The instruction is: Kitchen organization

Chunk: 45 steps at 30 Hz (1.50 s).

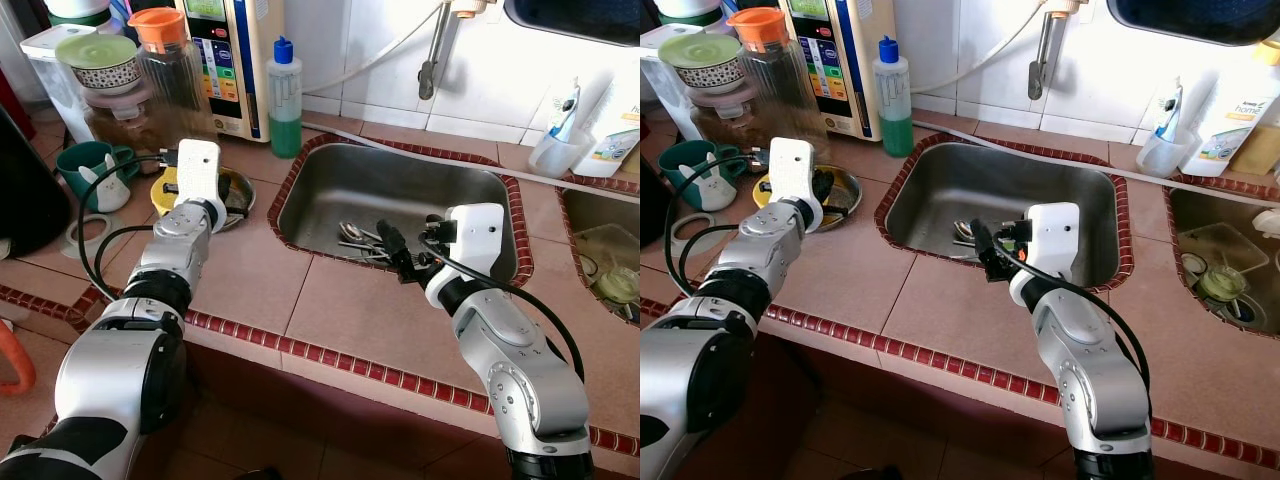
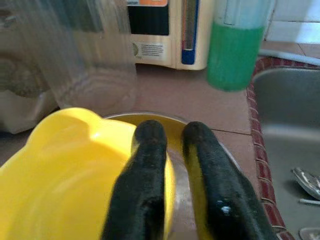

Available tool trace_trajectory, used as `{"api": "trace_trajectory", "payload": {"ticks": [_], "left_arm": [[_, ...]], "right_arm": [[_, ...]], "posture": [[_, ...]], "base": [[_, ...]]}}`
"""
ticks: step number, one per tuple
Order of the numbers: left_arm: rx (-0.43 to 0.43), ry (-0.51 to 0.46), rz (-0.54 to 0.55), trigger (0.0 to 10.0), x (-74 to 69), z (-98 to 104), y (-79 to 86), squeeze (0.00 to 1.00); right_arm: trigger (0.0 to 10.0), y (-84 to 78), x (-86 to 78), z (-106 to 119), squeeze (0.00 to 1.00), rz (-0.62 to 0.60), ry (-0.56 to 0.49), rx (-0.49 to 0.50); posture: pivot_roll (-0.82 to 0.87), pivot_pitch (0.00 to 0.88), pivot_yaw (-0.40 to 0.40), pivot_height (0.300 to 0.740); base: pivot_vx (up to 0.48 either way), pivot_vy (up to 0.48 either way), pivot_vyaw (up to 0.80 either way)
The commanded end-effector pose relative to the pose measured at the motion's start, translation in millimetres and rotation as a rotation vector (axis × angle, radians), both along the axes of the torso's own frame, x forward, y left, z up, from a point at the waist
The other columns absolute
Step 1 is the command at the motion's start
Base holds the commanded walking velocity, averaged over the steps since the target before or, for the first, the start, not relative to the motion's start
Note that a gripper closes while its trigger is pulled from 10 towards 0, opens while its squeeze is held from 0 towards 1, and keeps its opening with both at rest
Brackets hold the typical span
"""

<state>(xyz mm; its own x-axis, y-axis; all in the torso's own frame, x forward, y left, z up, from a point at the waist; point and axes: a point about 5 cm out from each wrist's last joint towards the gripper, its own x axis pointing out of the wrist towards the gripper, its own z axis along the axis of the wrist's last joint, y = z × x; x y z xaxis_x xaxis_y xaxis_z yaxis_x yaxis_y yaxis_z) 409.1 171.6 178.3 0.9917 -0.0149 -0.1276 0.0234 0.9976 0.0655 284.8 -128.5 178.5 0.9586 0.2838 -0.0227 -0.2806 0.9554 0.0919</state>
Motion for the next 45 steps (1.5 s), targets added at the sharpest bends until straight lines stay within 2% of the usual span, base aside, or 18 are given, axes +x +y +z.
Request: {"api": "trace_trajectory", "payload": {"ticks": [1,6,16,22,26,28,35,38,39,45], "left_arm": [[0.008,-0.011,0.014,10.0,2.8,9,0.5,1.0],[0.029,-0.004,0.04,10.0,4.1,13,4.0,1.0],[0.093,0.117,-0.049,10.0,4.1,8,-1.0,1.0],[0.121,0.14,-0.055,10.0,3.3,6,2.1,1.0],[0.154,0.135,-0.007,10.0,2.5,5,10.2,1.0],[0.2,0.114,0.041,10.0,2.5,8,17.7,1.0],[0.205,0.16,0.022,10.0,-0.4,-2,18.7,1.0],[0.191,0.177,-0.031,10.0,-1.0,-5,14.1,1.0],[0.195,0.181,-0.033,10.0,-1.0,-6,13.0,0.0],[0.183,0.215,-0.104,10.0,-2.5,-11,6.9,0.0]], "right_arm": [[10.0,-2.9,1.9,0,0.0,-0.009,0.009,-0.002],[10.0,-2.9,2.4,0,0.0,-0.008,0.008,-0.002],[10.0,-2.4,2.3,0,0.0,-0.009,0.008,-0.001],[10.0,-2.8,2.4,0,0.0,-0.008,0.009,-0.001],[10.0,-2.5,1.8,0,0.0,-0.008,0.009,-0.001],[10.0,-2.8,1.9,0,0.0,-0.008,0.01,-0.001],[10.0,-3.1,2.3,0,0.0,-0.007,0.011,-0.004],[10.0,-3.0,2.1,0,0.0,-0.007,0.012,-0.005],[10.0,-3.0,1.9,-1,0.0,-0.007,0.013,-0.005],[10.0,-3.0,1.7,-1,0.0,-0.004,0.016,-0.008]], "posture": [[0.05,0.066,0.028,0.74],[0.05,0.065,0.028,0.74],[0.05,0.066,0.03,0.74],[0.06,0.067,0.03,0.74],[0.05,0.069,0.029,0.74],[0.05,0.069,0.029,0.74],[0.05,0.068,0.029,0.74],[0.05,0.068,0.029,0.74],[0.05,0.067,0.029,0.74],[0.05,0.064,0.03,0.74]], "base": [[0.0,0.0,0.0],[0.0,0.0,0.0],[0.0,0.0,0.0],[0.0,0.0,0.0],[0.0,0.0,0.0],[0.0,0.0,0.0],[0.0,0.0,0.0],[0.0,0.0,0.0],[0.0,0.0,0.0],[0.0,0.0,0.0]]}}
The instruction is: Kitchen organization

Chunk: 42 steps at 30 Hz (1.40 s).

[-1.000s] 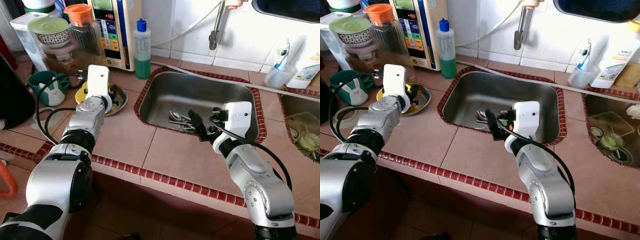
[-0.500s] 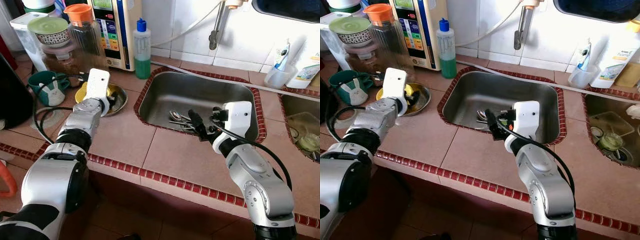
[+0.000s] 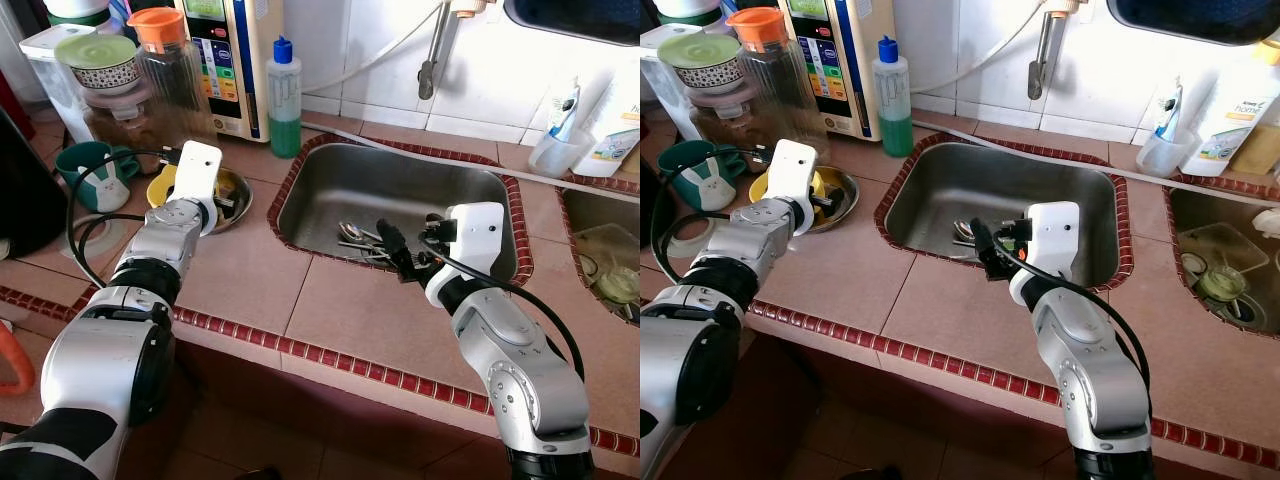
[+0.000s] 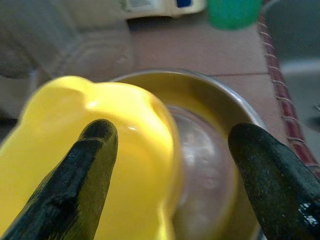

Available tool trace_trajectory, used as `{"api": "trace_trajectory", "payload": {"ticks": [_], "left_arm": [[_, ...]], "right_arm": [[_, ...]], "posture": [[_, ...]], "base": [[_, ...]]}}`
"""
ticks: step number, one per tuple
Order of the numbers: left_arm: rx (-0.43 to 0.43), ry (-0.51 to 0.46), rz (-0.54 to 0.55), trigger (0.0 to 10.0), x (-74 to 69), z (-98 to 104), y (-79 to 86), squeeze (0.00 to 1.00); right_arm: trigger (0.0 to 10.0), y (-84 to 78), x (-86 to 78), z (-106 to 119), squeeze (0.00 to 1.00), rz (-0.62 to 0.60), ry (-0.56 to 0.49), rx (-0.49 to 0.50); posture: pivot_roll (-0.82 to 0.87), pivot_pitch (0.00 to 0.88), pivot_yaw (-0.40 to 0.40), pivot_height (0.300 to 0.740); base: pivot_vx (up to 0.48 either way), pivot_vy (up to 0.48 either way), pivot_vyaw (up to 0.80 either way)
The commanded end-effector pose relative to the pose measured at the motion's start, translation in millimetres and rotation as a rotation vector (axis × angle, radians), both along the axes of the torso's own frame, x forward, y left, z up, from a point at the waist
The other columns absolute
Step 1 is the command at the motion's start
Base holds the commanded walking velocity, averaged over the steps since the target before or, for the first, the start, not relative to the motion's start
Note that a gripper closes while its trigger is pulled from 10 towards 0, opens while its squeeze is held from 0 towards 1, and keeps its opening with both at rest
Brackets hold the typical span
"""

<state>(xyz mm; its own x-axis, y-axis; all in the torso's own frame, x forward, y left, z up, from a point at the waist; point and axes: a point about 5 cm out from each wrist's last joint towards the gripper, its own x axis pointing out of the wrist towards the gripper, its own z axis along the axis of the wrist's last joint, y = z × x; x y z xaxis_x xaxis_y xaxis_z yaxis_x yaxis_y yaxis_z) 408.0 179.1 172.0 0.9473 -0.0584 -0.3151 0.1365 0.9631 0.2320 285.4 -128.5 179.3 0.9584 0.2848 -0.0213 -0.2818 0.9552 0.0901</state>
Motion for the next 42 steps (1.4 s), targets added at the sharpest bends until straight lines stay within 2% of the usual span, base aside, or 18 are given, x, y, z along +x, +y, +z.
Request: {"api": "trace_trajectory", "payload": {"ticks": [1,2,3,4,5,7,9,10,11,15,18,27,42], "left_arm": [[-0.001,0.036,-0.017,10.0,-1.6,-5,-0.8,0.0],[-0.001,0.043,-0.019,9.0,-2.1,-7,-0.4,0.0],[-0.001,0.043,-0.019,9.0,-2.1,-7,-0.4,0.0],[-0.002,0.046,-0.015,8.3,-2.5,-8,0.4,0.0],[-0.001,0.056,-0.016,6.2,-3.3,-10,1.6,0.0],[-0.003,0.064,-0.016,5.9,-4.0,-11,2.3,0.0],[-0.002,0.071,-0.02,2.0,-5.0,-13,3.5,0.0],[-0.001,0.073,-0.021,2.0,-5.3,-14,3.9,0.0],[-0.004,0.075,-0.02,0.0,-5.5,-15,4.2,0.0],[-0.003,0.075,-0.02,0.0,-5.9,-15,4.6,0.0],[-0.005,0.067,-0.021,0.0,-5.5,-15,3.0,0.0],[-0.014,0.052,-0.017,0.0,-4.9,-13,2.1,0.0],[-0.013,0.014,0.0,0.0,-2.9,-8,2.8,0.0]], "right_arm": [[10.0,-3.1,1.1,-2,0.0,-0.006,0.018,-0.006],[10.0,-3.2,1.2,-2,0.0,-0.005,0.018,-0.007],[10.0,-3.2,1.2,-2,0.0,-0.005,0.018,-0.007],[10.0,-3.2,1.3,-2,0.0,-0.005,0.019,-0.008],[10.0,-3.2,1.4,-2,0.0,-0.004,0.018,-0.008],[10.0,-3.2,1.6,-2,0.0,-0.003,0.019,-0.008],[10.0,-2.7,1.6,-2,0.0,0.0,0.022,-0.007],[10.0,-2.5,1.5,-2,0.0,0.002,0.023,-0.006],[10.0,-2.1,1.3,-2,0.0,0.007,0.027,-0.004],[10.0,4.5,-2.4,-4,0.0,0.078,0.047,0.011],[10.0,16.9,-11.3,-4,0.0,0.214,0.063,0.045],[10.0,22.2,-16.1,-6,0.0,0.27,0.077,0.043],[10.0,23.7,-17.0,-7,0.0,0.275,0.088,0.029]], "posture": [[0.05,0.064,0.03,0.74],[0.05,0.064,0.03,0.74],[0.05,0.064,0.03,0.74],[0.05,0.064,0.029,0.74],[0.05,0.063,0.029,0.74],[0.05,0.063,0.028,0.74],[0.05,0.063,0.028,0.74],[0.05,0.063,0.028,0.74],[0.05,0.062,0.028,0.74],[0.05,0.063,0.029,0.74],[0.05,0.062,0.03,0.74],[0.05,0.064,0.029,0.74],[0.05,0.064,0.029,0.74]], "base": [[0.0,0.0,0.0],[0.0,0.0,0.0],[0.0,0.0,0.0],[0.0,0.0,0.0],[0.0,0.0,0.0],[0.0,0.0,0.0],[0.0,0.0,0.0],[0.0,0.0,0.0],[0.0,0.0,0.0],[0.0,0.0,0.0],[0.0,0.0,0.0],[0.0,0.0,0.0],[0.0,0.0,0.0]]}}
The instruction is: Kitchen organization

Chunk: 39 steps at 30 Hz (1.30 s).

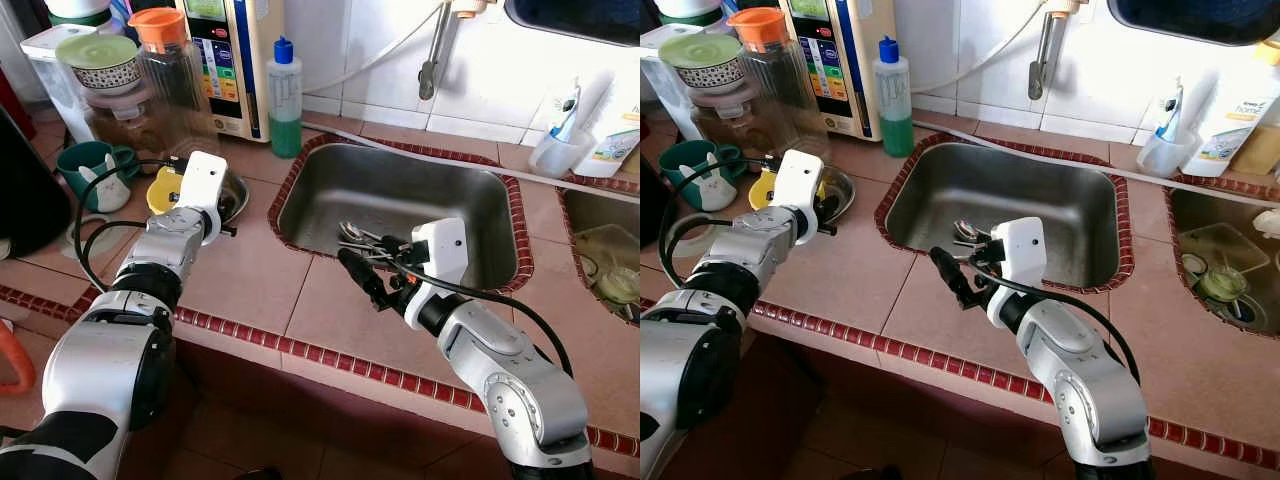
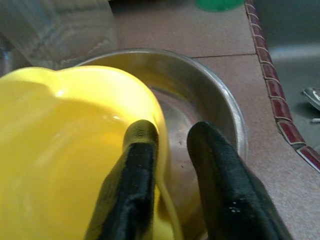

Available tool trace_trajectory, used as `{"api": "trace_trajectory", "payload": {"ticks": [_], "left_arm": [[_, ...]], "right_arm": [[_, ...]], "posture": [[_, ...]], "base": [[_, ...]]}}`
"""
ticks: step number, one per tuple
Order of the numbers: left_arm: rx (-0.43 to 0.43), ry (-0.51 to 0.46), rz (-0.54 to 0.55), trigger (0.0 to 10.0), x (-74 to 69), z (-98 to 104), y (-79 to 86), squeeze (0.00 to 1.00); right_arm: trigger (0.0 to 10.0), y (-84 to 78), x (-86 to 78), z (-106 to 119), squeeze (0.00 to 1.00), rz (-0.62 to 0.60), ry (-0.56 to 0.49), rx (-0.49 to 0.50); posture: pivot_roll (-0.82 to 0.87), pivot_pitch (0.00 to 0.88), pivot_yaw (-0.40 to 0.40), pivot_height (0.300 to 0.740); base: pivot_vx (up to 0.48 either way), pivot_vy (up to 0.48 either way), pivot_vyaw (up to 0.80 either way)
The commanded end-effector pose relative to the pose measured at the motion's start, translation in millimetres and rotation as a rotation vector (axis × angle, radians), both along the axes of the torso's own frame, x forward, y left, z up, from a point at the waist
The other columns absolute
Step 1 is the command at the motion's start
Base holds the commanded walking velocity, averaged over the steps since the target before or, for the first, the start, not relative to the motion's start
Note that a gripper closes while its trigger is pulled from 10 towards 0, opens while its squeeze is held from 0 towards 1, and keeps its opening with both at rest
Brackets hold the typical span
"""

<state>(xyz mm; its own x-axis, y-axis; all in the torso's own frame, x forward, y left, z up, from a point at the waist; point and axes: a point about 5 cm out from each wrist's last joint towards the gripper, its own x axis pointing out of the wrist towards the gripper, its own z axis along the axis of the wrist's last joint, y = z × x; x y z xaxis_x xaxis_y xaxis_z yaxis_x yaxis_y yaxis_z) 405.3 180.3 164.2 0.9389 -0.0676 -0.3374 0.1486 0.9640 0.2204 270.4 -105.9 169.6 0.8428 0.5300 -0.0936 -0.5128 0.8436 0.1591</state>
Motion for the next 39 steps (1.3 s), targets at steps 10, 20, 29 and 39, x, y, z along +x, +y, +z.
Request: {"api": "trace_trajectory", "payload": {"ticks": [10,20,29,39], "left_arm": [[-0.006,-0.057,0.03,0.0,2.0,7,0.8,0.0],[-0.01,-0.088,0.043,0.0,3.1,10,0.8,0.0],[0.035,-0.411,-0.075,0.0,2.0,40,-50.3,0.0],[-0.043,-0.609,-0.402,0.0,-28.8,37,-110.6,0.0]], "right_arm": [[10.0,0.4,-1.1,1,0.0,0.0,0.0,-0.014],[10.0,-0.6,-0.8,-1,0.0,-0.01,0.005,-0.021],[10.0,-17.3,14.0,8,0.0,-0.186,-0.051,0.029],[10.0,-63.2,29.3,32,0.0,-0.444,-0.162,0.104]], "posture": [[0.05,0.063,0.027,0.74],[0.05,0.064,0.027,0.74],[0.06,0.064,0.019,0.74],[0.07,0.062,0.019,0.74]], "base": [[0.0,0.0,0.0],[0.0,0.0,0.0],[0.0,0.0,0.0],[0.0,0.0,0.0]]}}
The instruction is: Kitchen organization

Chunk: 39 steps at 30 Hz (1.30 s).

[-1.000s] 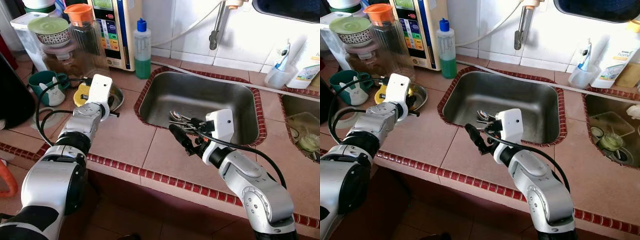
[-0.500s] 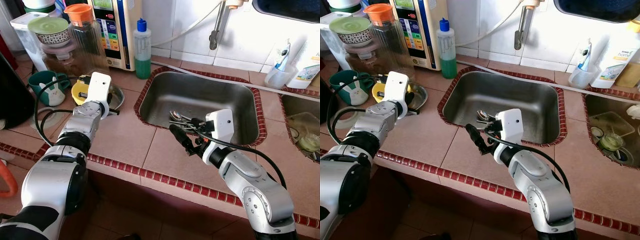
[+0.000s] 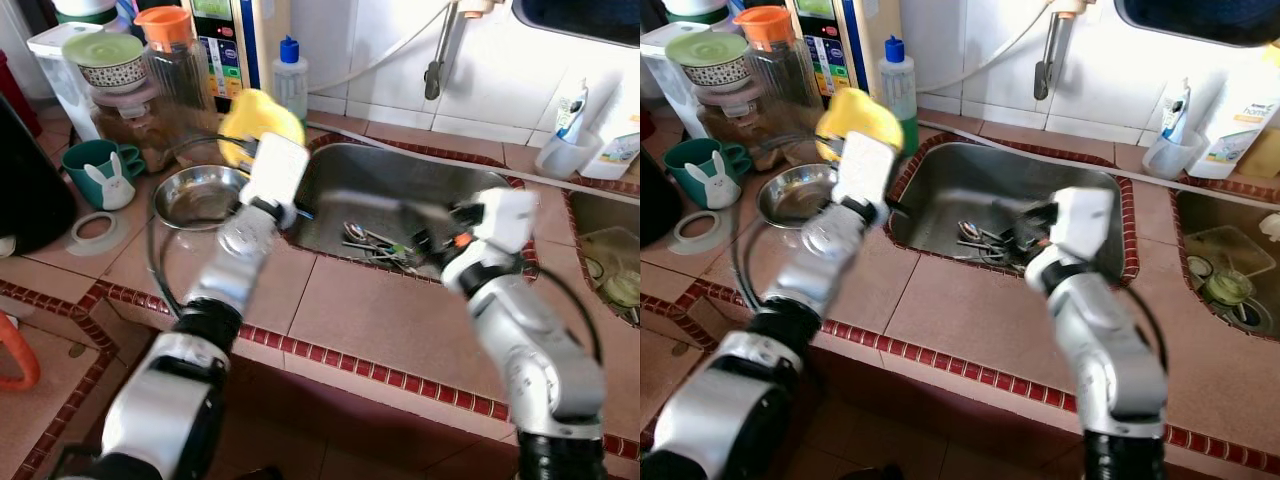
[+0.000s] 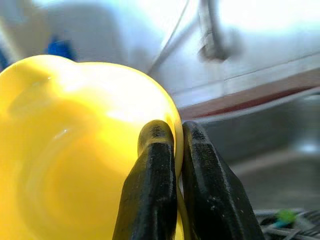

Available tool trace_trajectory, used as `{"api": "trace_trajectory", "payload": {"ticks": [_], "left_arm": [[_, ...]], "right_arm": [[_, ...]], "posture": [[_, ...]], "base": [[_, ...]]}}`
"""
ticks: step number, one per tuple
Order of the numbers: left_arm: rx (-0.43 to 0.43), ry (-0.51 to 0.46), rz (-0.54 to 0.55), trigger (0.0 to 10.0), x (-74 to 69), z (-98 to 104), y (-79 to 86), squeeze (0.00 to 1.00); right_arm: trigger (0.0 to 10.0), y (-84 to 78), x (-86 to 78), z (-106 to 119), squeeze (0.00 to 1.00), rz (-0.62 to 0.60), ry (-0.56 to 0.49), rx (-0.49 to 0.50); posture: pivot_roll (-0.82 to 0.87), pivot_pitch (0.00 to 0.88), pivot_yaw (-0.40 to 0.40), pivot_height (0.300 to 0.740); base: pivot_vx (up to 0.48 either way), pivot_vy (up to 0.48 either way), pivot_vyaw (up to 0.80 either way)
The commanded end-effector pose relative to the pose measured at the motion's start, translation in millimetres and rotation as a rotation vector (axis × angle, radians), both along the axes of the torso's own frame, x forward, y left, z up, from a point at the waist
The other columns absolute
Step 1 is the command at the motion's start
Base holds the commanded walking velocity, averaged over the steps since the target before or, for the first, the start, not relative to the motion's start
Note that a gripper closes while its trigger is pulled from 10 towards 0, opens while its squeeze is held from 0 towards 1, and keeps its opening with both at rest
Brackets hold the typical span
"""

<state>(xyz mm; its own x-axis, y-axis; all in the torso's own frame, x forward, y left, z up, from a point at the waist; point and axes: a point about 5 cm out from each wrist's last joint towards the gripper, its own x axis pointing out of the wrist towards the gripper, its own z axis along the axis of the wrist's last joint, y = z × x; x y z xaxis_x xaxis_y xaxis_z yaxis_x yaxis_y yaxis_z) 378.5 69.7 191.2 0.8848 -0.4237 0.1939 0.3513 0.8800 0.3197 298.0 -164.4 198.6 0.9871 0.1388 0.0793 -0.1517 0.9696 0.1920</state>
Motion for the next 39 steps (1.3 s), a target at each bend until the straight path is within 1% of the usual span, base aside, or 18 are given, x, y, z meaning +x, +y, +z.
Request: {"api": "trace_trajectory", "payload": {"ticks": [1,2,5,6,8,9,10,11,12,13,16,18,19,22,26,32,37,39], "left_arm": [[-0.002,-0.06,-0.028,0.0,-2.0,10,0.0,0.0],[-0.001,-0.075,-0.051,0.0,-5.6,10,-2.4,0.0],[0.07,-0.137,-0.164,0.0,-22.3,2,-14.3,0.0],[0.12,-0.17,-0.254,0.0,-33.6,-5,-22.1,0.0],[0.166,-0.194,-0.343,0.0,-44.3,-11,-29.7,0.0],[0.175,-0.196,-0.366,0.0,-47.1,-14,-31.7,0.0],[0.175,-0.196,-0.366,0.0,-47.1,-14,-31.7,0.0],[0.184,-0.192,-0.398,0.0,-51.5,-18,-35.3,0.0],[0.184,-0.192,-0.398,0.0,-51.5,-18,-35.3,0.0],[0.195,-0.189,-0.422,0.0,-54.9,-21,-38.5,0.0],[0.222,-0.195,-0.458,0.0,-61.2,-26,-44.1,0.0],[0.227,-0.198,-0.468,0.0,-63.2,-27,-46.2,0.0],[0.244,-0.222,-0.494,0.0,-67.8,-27,-50.3,0.0],[0.239,-0.237,-0.539,0.0,-73.6,-26,-58.3,0.0],[0.247,-0.235,-0.56,0.0,-77.4,-29,-64.4,0.0],[0.253,-0.24,-0.561,0.0,-78.2,-29,-65.4,0.0],[0.254,-0.232,-0.542,0.0,-75.2,-29,-62.6,0.0],[0.254,-0.23,-0.538,0.0,-75.1,-30,-62.2,0.0]], "right_arm": [[10.0,-4.7,1.8,3,0.0,-0.023,-0.012,0.012],[10.0,-8.2,3.0,5,0.0,-0.037,-0.019,0.022],[10.0,-18.8,7.7,12,0.0,-0.065,-0.046,0.057],[10.0,-20.9,9.9,14,0.0,-0.067,-0.049,0.082],[10.0,-19.9,11.1,15,0.0,-0.052,-0.049,0.125],[10.0,-18.2,11.2,16,0.0,-0.035,-0.048,0.153],[10.0,-18.2,11.2,16,0.0,-0.035,-0.048,0.153],[10.0,-14.3,11.0,17,0.0,0.001,-0.046,0.207],[10.0,-14.3,11.0,17,0.0,0.001,-0.046,0.207],[10.0,-10.2,10.2,19,0.0,0.041,-0.048,0.251],[10.0,-2.9,8.2,20,0.0,0.112,-0.039,0.296],[10.0,0.7,7.1,19,0.0,0.139,-0.02,0.296],[10.0,5.7,5.4,14,0.0,0.169,0.016,0.266],[10.0,10.5,3.3,11,0.0,0.183,0.026,0.268],[10.0,14.0,2.5,15,0.0,0.216,0.016,0.254],[10.0,15.0,1.2,15,0.0,0.239,0.027,0.241],[10.0,11.4,-1.6,31,0.0,0.219,-0.114,0.286],[10.0,8.7,-1.9,33,0.0,0.18,-0.138,0.287]], "posture": [[0.07,0.062,0.019,0.74],[0.07,0.062,0.019,0.74],[0.07,0.064,0.02,0.74],[0.07,0.064,0.02,0.74],[0.08,0.066,0.017,0.74],[0.08,0.066,0.017,0.74],[0.08,0.066,0.017,0.74],[0.08,0.065,0.019,0.74],[0.08,0.065,0.019,0.74],[0.07,0.065,0.02,0.74],[0.07,0.065,0.023,0.74],[0.07,0.066,0.025,0.74],[0.07,0.065,0.024,0.74],[0.07,0.064,0.025,0.74],[0.07,0.061,0.027,0.74],[0.07,0.059,0.028,0.74],[0.07,0.055,0.03,0.74],[0.07,0.054,0.031,0.74]], "base": [[0.0,0.0,0.0],[0.0,0.0,0.0],[0.0,0.0,0.0],[0.0,0.0,0.0],[0.0,0.0,0.0],[0.0,0.0,0.0],[0.0,0.0,0.0],[0.0,0.0,0.0],[0.0,0.0,0.0],[0.0,0.0,0.0],[0.0,0.0,0.0],[0.0,0.0,0.0],[0.0,0.0,0.0],[0.0,0.0,0.0],[0.0,0.0,0.0],[0.0,0.0,0.0],[0.0,0.0,0.0],[0.0,0.0,0.0]]}}
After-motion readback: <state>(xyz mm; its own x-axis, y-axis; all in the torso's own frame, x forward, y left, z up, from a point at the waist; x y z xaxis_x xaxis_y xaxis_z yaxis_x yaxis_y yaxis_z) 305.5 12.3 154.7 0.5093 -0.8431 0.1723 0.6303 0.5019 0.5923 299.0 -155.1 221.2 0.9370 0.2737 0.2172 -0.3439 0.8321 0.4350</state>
